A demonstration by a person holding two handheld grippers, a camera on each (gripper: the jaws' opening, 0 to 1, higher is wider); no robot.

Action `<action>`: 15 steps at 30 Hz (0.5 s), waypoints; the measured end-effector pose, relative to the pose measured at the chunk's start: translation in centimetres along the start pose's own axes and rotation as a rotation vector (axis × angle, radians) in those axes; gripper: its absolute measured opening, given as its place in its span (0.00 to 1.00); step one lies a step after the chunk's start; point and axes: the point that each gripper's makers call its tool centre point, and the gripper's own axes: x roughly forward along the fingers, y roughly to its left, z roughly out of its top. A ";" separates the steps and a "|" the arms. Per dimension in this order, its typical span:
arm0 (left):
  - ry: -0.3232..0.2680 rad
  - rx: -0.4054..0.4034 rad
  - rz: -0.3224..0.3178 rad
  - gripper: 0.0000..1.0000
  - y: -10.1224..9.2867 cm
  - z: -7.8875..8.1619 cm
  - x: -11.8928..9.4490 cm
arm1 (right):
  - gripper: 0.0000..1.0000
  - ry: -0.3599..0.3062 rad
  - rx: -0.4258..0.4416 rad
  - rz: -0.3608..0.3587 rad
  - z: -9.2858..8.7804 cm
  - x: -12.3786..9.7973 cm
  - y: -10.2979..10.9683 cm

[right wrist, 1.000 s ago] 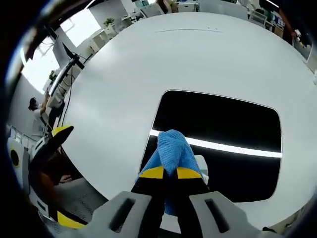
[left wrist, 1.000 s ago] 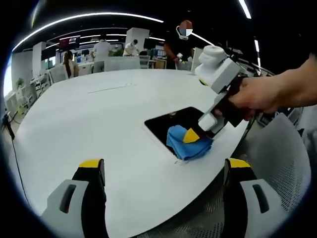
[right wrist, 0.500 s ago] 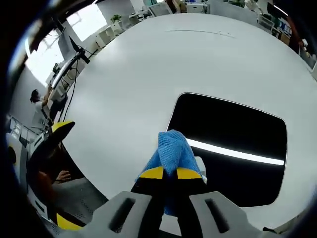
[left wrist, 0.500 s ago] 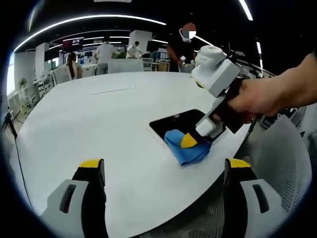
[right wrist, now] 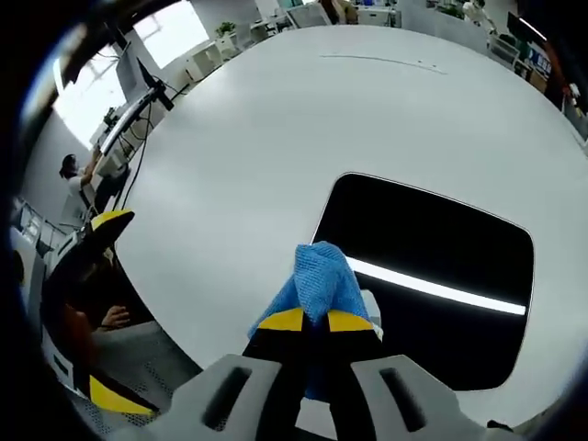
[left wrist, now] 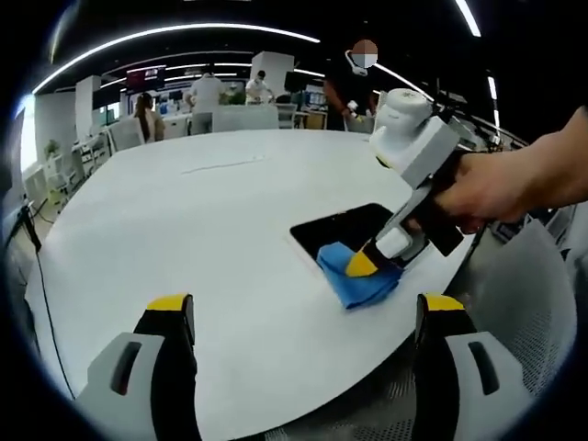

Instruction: Wipe the mirror surface with the cleaning cloth until all visible marks leave the cleaned area.

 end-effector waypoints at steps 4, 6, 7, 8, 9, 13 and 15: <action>0.028 0.006 -0.031 0.99 -1.3 0.0 0.7 | 0.01 -0.001 0.004 0.011 0.0 0.0 0.0; 0.047 -0.031 -0.026 0.99 -0.9 -0.6 0.7 | 0.01 -0.002 -0.012 0.005 -0.1 -0.1 0.1; 0.046 -0.027 -0.014 0.99 -0.7 -0.6 0.6 | 0.01 -0.003 -0.012 0.004 -0.1 -0.1 0.1; 0.032 -0.016 -0.003 0.99 -0.5 -0.4 0.6 | 0.01 -0.005 -0.010 0.004 -0.1 -0.1 0.1; 0.026 -0.004 -0.001 0.99 -0.5 -0.3 0.7 | 0.01 -0.005 -0.006 0.005 0.0 -0.1 0.0; 0.049 0.149 -0.021 0.99 -1.1 -0.8 1.3 | 0.01 -0.006 -0.004 0.020 0.1 0.2 -0.1; 0.021 0.112 -0.022 0.99 -1.2 -0.4 1.2 | 0.01 -0.007 -0.007 0.023 0.2 0.3 -0.2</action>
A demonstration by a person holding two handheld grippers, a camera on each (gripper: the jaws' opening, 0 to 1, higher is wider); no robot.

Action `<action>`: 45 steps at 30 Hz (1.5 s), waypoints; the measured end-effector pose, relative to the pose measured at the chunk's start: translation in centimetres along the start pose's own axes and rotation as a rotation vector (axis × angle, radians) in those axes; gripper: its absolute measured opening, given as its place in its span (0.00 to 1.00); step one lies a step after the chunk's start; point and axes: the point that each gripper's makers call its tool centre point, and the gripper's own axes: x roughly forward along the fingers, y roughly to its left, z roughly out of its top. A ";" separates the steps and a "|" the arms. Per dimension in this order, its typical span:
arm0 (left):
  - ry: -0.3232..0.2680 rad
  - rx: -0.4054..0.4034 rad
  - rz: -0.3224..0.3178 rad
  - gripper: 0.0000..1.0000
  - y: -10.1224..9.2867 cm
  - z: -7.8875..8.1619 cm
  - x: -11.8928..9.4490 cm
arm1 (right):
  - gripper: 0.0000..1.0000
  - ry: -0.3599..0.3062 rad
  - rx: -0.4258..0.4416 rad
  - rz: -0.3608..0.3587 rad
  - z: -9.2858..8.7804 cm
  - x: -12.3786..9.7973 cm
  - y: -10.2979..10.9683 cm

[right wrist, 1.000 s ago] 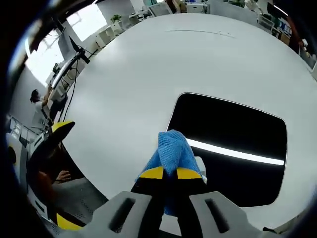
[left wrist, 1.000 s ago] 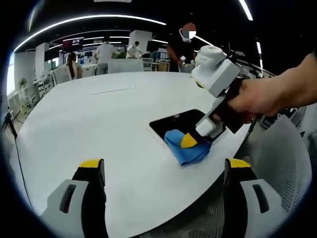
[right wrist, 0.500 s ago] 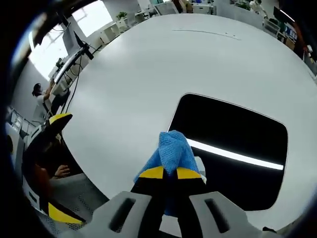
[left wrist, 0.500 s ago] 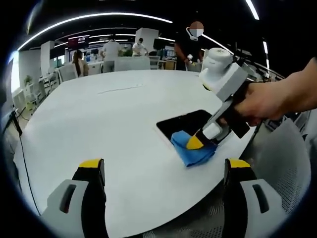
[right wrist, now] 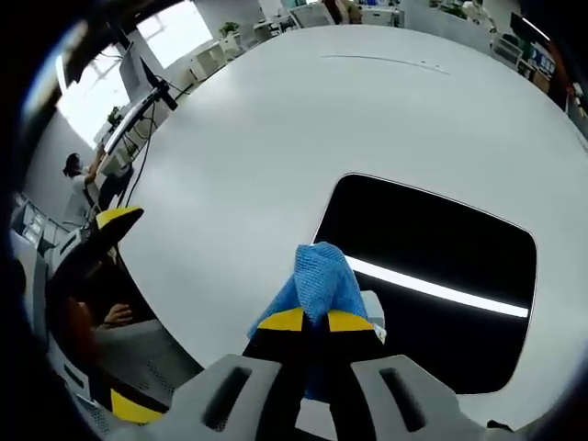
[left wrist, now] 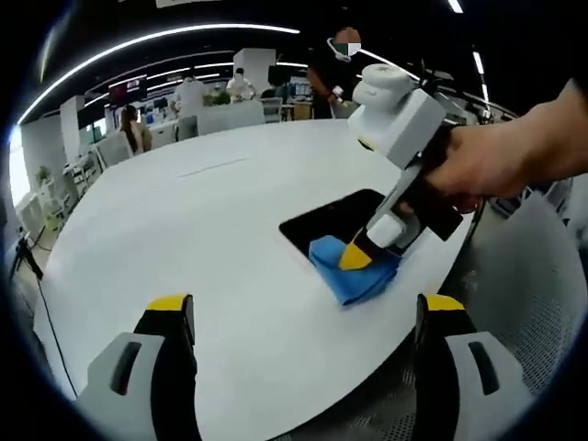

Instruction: Wipe the mirror surface with the cleaning cloth until all visible marks leave the cleaned area.

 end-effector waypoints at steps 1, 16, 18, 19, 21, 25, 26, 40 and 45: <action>0.002 -0.002 0.010 0.99 0.2 -0.1 -0.2 | 0.01 0.000 0.000 0.000 0.0 0.0 0.0; -0.007 0.006 -0.002 0.99 -0.2 0.1 -0.3 | 0.01 -0.010 -0.030 -0.007 1.1 0.5 -0.3; -0.009 -0.004 -0.004 0.99 -0.1 0.1 -0.3 | 0.01 -0.010 -0.042 -0.011 1.4 0.6 -0.3; -0.008 -0.002 -0.007 0.99 -0.2 0.1 -0.3 | 0.01 -0.011 -0.050 -0.013 1.5 0.6 -0.4; -0.009 -0.001 -0.013 0.99 -0.2 0.1 -0.2 | 0.01 -0.010 -0.056 -0.016 1.7 0.6 -0.4; -0.012 -0.016 -0.008 0.99 0.1 0.0 -0.1 | 0.01 -0.011 -0.068 -0.016 2.2 0.6 -0.6; -0.012 -0.017 -0.008 0.99 0.1 0.0 -0.1 | 0.01 -0.012 -0.068 -0.016 2.4 0.7 -0.7; -0.022 -0.045 -0.013 0.99 0.3 -0.1 -0.1 | 0.01 -0.003 -0.065 -0.017 4.7 1.7 -1.9; -0.020 -0.046 -0.016 0.99 0.2 0.0 -0.1 | 0.01 -0.007 -0.091 -0.028 4.7 0.9 -1.6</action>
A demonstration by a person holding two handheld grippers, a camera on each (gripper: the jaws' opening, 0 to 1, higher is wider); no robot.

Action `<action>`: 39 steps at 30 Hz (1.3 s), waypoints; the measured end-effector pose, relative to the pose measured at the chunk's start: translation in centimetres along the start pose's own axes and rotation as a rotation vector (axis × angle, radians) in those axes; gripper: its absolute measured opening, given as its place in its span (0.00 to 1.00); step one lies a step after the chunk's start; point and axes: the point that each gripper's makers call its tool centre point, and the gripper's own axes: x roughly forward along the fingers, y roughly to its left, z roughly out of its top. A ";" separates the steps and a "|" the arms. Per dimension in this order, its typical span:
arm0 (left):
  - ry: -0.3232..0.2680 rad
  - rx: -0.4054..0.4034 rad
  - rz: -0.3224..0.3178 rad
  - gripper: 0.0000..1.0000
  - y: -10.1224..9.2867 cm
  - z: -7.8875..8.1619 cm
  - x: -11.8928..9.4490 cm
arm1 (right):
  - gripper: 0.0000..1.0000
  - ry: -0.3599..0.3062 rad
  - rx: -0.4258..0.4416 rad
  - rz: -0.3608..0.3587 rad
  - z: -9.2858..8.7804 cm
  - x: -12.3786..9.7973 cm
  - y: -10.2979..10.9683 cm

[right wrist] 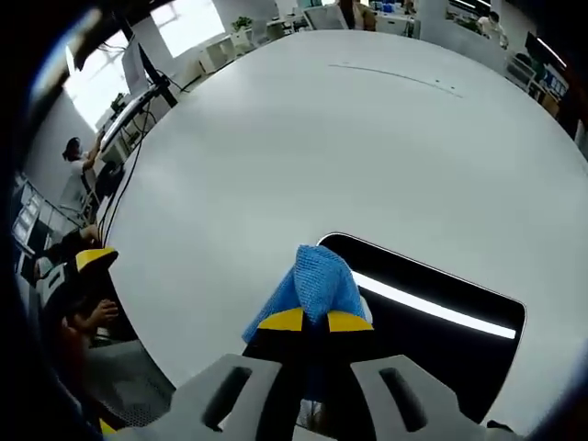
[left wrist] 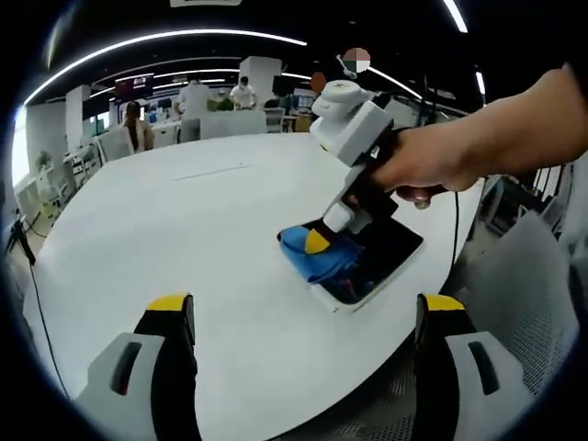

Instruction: Wipe the mirror surface with the cleaning cloth until all visible marks leave the cleaned area.

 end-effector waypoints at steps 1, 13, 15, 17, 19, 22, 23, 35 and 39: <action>0.002 -0.003 -0.002 0.99 0.0 0.0 0.0 | 0.01 0.000 0.001 -0.001 0.3 0.2 -0.2; -0.005 -0.004 -0.009 0.99 -0.1 0.1 0.1 | 0.01 -0.010 -0.008 -0.006 2.5 1.3 -1.5; -0.007 0.001 -0.011 0.99 -0.1 0.1 0.2 | 0.01 -0.010 -0.008 -0.008 2.9 1.6 -1.7; -0.002 -0.002 -0.015 0.99 -0.1 -0.1 0.2 | 0.01 -0.010 -0.011 -0.011 3.1 1.6 -1.7; -0.001 -0.001 -0.015 0.99 -0.2 0.0 0.2 | 0.01 -0.010 -0.010 -0.012 3.3 1.8 -1.9; 0.003 -0.002 -0.017 0.99 -0.2 -0.1 0.2 | 0.01 -0.008 -0.008 -0.011 3.7 2.2 -2.2; 0.003 -0.002 -0.018 0.99 -0.2 -0.1 0.2 | 0.01 -0.007 -0.008 -0.010 3.9 2.4 -2.3; 0.004 0.002 -0.011 0.99 -0.1 -0.2 0.2 | 0.01 0.000 -0.007 -0.003 3.6 1.9 -2.1; 0.005 -0.001 -0.011 0.99 -0.1 -0.2 0.2 | 0.01 0.001 -0.003 0.000 3.5 1.8 -2.0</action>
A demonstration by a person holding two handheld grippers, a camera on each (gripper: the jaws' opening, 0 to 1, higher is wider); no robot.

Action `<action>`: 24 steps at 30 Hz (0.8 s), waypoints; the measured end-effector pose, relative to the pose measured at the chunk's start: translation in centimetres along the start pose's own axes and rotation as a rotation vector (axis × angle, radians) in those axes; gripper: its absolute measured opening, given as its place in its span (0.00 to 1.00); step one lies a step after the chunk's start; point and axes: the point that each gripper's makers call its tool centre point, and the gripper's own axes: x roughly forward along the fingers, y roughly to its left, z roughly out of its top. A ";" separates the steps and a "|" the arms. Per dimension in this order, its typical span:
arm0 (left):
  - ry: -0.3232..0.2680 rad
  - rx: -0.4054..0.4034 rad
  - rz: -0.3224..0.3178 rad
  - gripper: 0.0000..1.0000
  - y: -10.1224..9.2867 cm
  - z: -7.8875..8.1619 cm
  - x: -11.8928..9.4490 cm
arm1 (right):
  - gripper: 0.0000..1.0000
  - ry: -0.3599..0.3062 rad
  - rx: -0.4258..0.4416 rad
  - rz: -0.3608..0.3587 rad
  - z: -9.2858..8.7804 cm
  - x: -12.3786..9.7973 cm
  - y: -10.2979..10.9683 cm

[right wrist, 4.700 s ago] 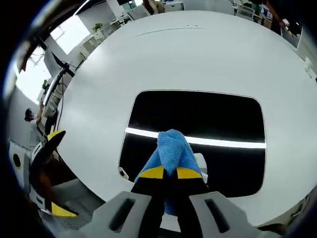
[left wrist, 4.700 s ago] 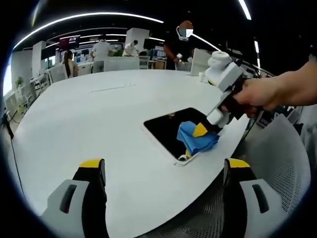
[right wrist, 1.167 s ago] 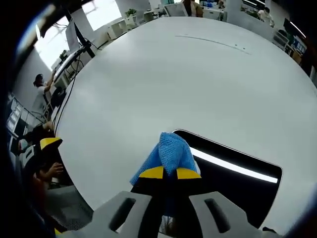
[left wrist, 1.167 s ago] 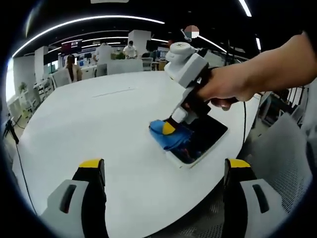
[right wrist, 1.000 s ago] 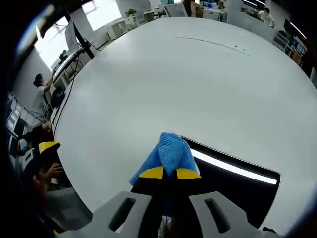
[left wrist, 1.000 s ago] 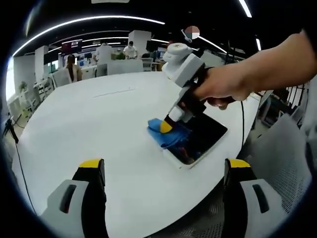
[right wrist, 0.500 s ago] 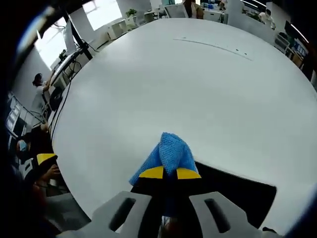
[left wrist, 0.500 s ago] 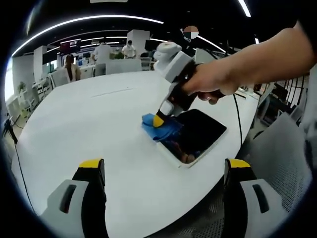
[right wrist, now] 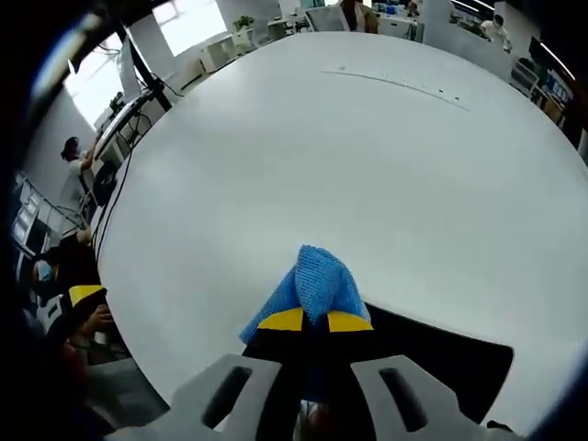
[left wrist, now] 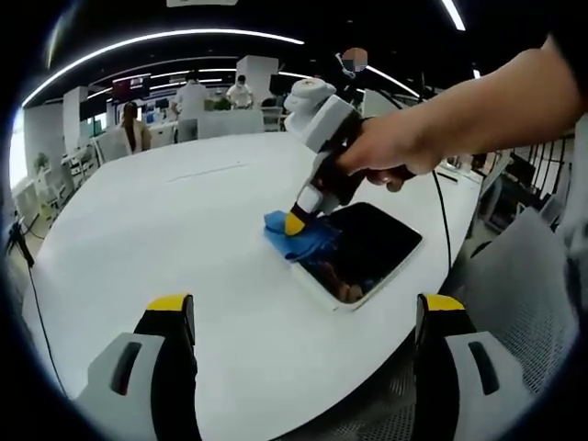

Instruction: Wipe the mirror surface with the cleaning cloth until all visible marks leave the cleaned area.

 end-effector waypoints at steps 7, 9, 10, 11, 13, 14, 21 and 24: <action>-0.002 0.001 0.004 0.99 0.0 0.0 0.0 | 0.00 -0.002 0.004 0.005 0.1 0.2 -0.1; -0.001 0.000 0.005 0.99 0.1 0.0 0.0 | 0.00 -0.002 0.003 0.010 0.0 0.0 -0.1; -0.002 0.000 0.007 0.99 0.1 0.0 0.0 | 0.00 -0.001 0.004 0.012 0.1 0.3 -0.3; -0.002 0.002 0.011 0.99 0.2 0.0 0.0 | 0.00 0.000 0.004 0.013 0.1 0.4 -0.3; -0.005 0.002 0.012 0.99 0.2 0.1 0.0 | 0.00 0.001 0.002 0.013 0.0 0.2 -0.3; -0.004 0.002 0.012 0.99 0.2 0.0 0.0 | 0.00 0.002 -0.002 0.010 0.0 0.3 -0.5; -0.002 0.003 0.015 0.99 0.2 0.1 -0.1 | 0.00 0.003 0.011 0.001 0.0 0.5 -2.0; -0.002 0.002 0.014 0.99 0.2 0.1 -0.1 | 0.00 0.004 0.011 -0.003 -0.3 0.2 -2.3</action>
